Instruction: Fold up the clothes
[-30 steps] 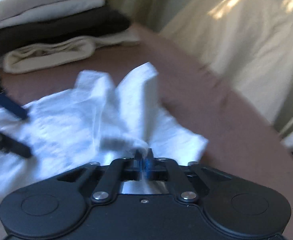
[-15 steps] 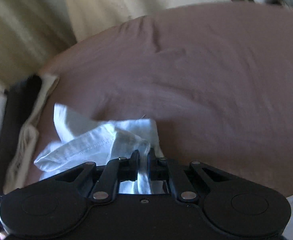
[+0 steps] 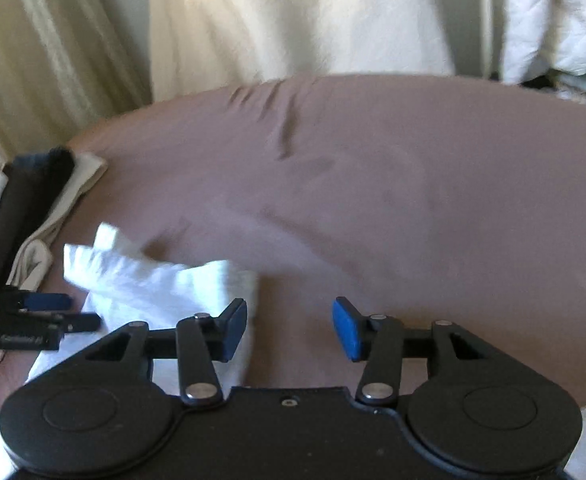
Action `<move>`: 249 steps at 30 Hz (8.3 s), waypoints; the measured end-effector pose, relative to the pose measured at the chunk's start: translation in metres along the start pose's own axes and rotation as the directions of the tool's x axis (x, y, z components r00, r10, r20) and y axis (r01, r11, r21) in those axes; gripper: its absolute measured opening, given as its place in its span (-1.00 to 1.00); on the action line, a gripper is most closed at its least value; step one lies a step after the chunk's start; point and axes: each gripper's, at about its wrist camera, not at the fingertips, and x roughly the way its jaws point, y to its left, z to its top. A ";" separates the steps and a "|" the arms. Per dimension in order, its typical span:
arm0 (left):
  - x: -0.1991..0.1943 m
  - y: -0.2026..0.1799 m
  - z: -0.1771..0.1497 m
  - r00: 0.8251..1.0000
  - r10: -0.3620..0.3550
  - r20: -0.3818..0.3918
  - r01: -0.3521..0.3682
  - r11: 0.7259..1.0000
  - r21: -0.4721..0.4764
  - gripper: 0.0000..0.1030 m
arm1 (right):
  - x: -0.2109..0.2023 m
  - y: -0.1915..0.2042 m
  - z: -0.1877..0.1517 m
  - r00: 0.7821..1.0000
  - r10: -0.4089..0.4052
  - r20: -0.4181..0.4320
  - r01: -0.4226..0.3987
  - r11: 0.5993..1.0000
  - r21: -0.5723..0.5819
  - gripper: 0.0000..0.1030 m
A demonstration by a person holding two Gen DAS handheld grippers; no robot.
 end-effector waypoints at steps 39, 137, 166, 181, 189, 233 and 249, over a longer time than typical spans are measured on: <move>-0.145 -0.061 -0.196 0.997 0.000 -0.083 0.011 0.992 0.123 0.36 | -0.202 -0.253 -0.202 0.792 -0.579 0.194 0.475 0.784 0.398 -0.89; -0.158 -0.126 -0.194 0.974 -0.205 -0.097 0.215 0.971 0.108 -0.08 | -0.150 -0.186 -0.166 0.999 -0.033 0.014 0.033 0.999 0.007 -0.58; -0.130 -0.098 -0.174 0.958 -0.286 0.002 0.285 0.954 0.094 0.07 | -0.070 -0.265 -0.049 0.881 -0.431 0.195 0.462 0.872 -0.164 -0.91; -0.151 -0.103 -0.192 0.868 -0.495 -0.042 0.496 0.859 0.129 0.19 | -0.118 -0.080 -0.138 0.974 -0.225 0.021 0.222 0.939 -0.262 0.25; -0.166 -0.083 -0.223 0.901 -0.405 -0.152 0.424 0.898 0.119 0.19 | -0.167 -0.107 -0.221 0.948 -0.271 -0.166 0.232 0.947 -0.220 0.37; -0.213 0.032 -0.196 0.952 -0.307 0.013 0.303 0.934 -0.188 0.22 | -0.232 -0.082 -0.135 0.691 -0.610 0.388 0.608 0.781 0.146 0.74; -0.130 0.019 -0.063 0.984 -0.173 0.041 0.167 0.979 0.120 0.34 | 0.027 0.047 0.004 0.950 0.148 -0.275 -0.139 0.989 0.053 0.65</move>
